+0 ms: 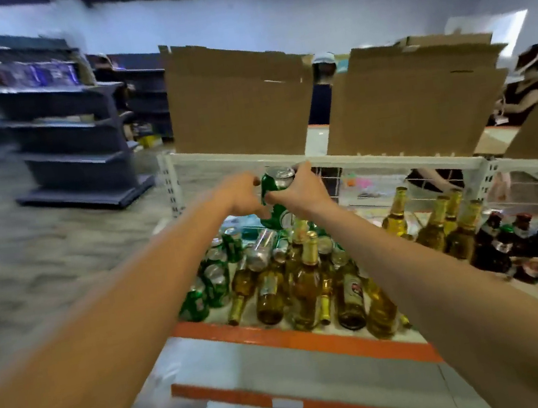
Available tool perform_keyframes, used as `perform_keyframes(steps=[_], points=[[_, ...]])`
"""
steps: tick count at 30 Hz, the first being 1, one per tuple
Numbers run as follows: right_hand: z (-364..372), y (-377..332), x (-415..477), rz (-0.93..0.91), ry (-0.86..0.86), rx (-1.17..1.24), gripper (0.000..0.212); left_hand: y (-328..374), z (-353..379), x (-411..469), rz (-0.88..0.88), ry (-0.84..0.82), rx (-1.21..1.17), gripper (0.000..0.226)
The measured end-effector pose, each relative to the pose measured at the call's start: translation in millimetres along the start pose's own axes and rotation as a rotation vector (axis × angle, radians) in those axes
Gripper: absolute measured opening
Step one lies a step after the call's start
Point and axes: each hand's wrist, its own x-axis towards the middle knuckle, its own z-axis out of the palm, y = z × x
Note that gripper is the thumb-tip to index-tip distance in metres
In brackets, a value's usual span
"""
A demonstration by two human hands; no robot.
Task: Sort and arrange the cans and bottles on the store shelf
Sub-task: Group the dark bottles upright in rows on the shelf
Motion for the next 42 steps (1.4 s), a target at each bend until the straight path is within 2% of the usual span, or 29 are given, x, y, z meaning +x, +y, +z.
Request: perform_keyframes(steps=[2,3,7,10,14,16,17,20,23,26,32,38,42], points=[[35.7,-25.8,-3.0,-0.028,-0.063,0.026,0.068,-37.8,-4.2,-19.1,-0.037,0.021,-0.094,0.036],[52.8,-37.3,-4.5,-0.036,-0.091,0.043,0.066,-58.1,-4.0,-27.7,-0.057,0.056,-0.142,0.032],[115.8,-69.2,-10.8,-0.055,-0.218,0.094,0.069,-127.5,5.8,-54.8,-0.101,0.226,-0.308,0.046],[155.0,-75.2,-7.4,-0.077,-0.298,0.063,0.071,-162.3,18.6,-66.3,-0.164,0.303,-0.343,0.041],[181.7,-65.3,8.1,-0.099,-0.422,0.034,0.086,-207.6,45.3,-52.9,-0.267,0.310,-0.405,0.045],[188.5,-51.5,18.5,-0.099,-0.451,0.016,0.086,-224.3,59.9,-42.4,-0.349,0.274,-0.391,0.040],[192.1,-42.4,24.9,-0.089,-0.449,0.001,0.084,-227.4,67.3,-38.4,-0.380,0.280,-0.394,0.043],[198.2,-13.5,41.4,-0.027,-0.423,-0.074,0.077,-236.5,94.9,-21.8,-0.416,0.291,-0.400,0.078],[200.4,14.3,54.3,0.033,-0.437,-0.092,0.074,-245.2,120.7,-4.3,-0.464,0.253,-0.419,0.072],[201.8,36.3,61.8,0.043,-0.443,-0.132,0.070,-266.0,148.1,13.5,-0.502,0.253,-0.416,0.087],[202.0,54.9,65.1,0.051,-0.452,-0.184,0.076,-250.3,143.1,7.4,-0.528,0.257,-0.353,0.072],[197.1,52.0,58.9,0.032,-0.460,-0.207,0.076,-258.8,141.9,11.6,-0.512,0.167,-0.365,0.081],[183.4,40.9,54.6,-0.007,-0.431,-0.225,0.070,-249.1,126.6,7.8,-0.504,0.159,-0.409,0.068]])
